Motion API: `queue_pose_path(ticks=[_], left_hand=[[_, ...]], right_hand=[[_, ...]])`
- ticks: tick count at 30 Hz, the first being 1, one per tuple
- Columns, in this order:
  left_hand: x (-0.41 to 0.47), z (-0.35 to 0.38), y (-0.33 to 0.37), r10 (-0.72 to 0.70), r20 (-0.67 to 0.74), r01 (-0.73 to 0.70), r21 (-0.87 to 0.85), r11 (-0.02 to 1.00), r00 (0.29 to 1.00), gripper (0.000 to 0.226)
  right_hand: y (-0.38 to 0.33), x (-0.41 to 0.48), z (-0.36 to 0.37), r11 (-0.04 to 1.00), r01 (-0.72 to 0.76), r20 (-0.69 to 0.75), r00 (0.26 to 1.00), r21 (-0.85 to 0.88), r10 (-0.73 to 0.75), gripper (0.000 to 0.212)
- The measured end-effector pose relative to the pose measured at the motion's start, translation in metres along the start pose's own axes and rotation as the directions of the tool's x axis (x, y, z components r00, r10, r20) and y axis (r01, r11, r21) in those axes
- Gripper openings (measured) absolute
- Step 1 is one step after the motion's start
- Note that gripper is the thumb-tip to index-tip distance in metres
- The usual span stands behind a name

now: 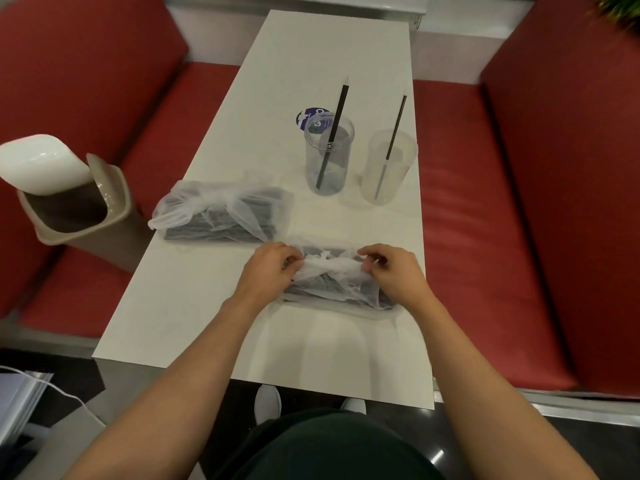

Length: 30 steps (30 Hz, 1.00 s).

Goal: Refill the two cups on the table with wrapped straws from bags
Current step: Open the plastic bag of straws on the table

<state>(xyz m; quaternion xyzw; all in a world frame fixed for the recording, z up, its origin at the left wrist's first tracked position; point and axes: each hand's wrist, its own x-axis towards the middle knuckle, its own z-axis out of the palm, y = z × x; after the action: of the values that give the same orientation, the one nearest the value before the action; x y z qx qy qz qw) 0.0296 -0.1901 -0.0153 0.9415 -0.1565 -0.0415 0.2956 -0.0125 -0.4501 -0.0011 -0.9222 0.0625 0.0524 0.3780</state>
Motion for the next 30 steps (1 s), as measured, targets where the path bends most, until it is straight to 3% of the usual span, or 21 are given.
queue_pose_path(ticks=[2, 5, 7, 10, 14, 16, 18, 21, 27, 30], left_hand=[[-0.003, -0.001, -0.001, -0.002, -0.015, 0.001, -0.032, 0.999, 1.000, 0.012], [-0.006, 0.002, 0.020, 0.066, -0.052, -0.070, -0.083, 0.994, 0.996, 0.033], [-0.005, 0.005, 0.033, 0.117, 0.014, -0.117, 0.008, 0.993, 0.993, 0.043], [-0.002, 0.004, 0.034, 0.133, 0.074, -0.144, 0.176, 0.974, 0.988, 0.034], [-0.009, -0.007, 0.017, 0.112, -0.106, -0.107, 0.051, 0.993, 0.988, 0.018], [-0.013, -0.006, 0.019, 0.104, -0.137, -0.106, -0.003, 0.994, 0.985, 0.016], [-0.013, -0.001, 0.029, 0.105, -0.112, -0.110, -0.045, 0.993, 0.988, 0.017], [-0.014, 0.003, 0.036, 0.096, -0.128, -0.105, -0.063, 0.992, 0.987, 0.018], [-0.026, -0.010, 0.012, -0.080, -0.257, 0.031, -0.188, 0.982, 0.963, 0.013], [-0.023, -0.012, 0.024, -0.158, -0.173, 0.105, -0.280, 0.954, 0.972, 0.019]], right_hand=[[0.005, -0.004, -0.006, 0.999, 0.030, -0.004, 1.000, -0.017, -0.031, 0.028], [-0.007, -0.003, 0.004, 0.990, 0.138, -0.036, 0.990, -0.023, -0.139, 0.029], [-0.016, 0.000, 0.015, 0.977, 0.194, 0.015, 0.981, -0.085, -0.193, 0.033], [-0.017, 0.005, 0.026, 0.952, 0.212, 0.117, 0.975, -0.223, -0.190, 0.031], [0.002, 0.005, 0.008, 0.985, 0.088, -0.045, 0.994, -0.147, -0.095, 0.021], [0.000, 0.003, 0.001, 0.984, 0.110, -0.040, 0.992, -0.140, -0.116, 0.025], [-0.012, 0.004, -0.001, 0.970, 0.209, 0.047, 0.978, -0.124, -0.205, 0.037], [-0.019, 0.007, -0.002, 0.944, 0.268, 0.183, 0.955, -0.194, -0.234, 0.032], [0.018, 0.003, -0.029, 0.990, 0.075, -0.048, 0.996, -0.124, -0.081, 0.027], [0.007, -0.001, -0.024, 0.991, 0.120, -0.085, 0.988, -0.063, -0.125, 0.037]])
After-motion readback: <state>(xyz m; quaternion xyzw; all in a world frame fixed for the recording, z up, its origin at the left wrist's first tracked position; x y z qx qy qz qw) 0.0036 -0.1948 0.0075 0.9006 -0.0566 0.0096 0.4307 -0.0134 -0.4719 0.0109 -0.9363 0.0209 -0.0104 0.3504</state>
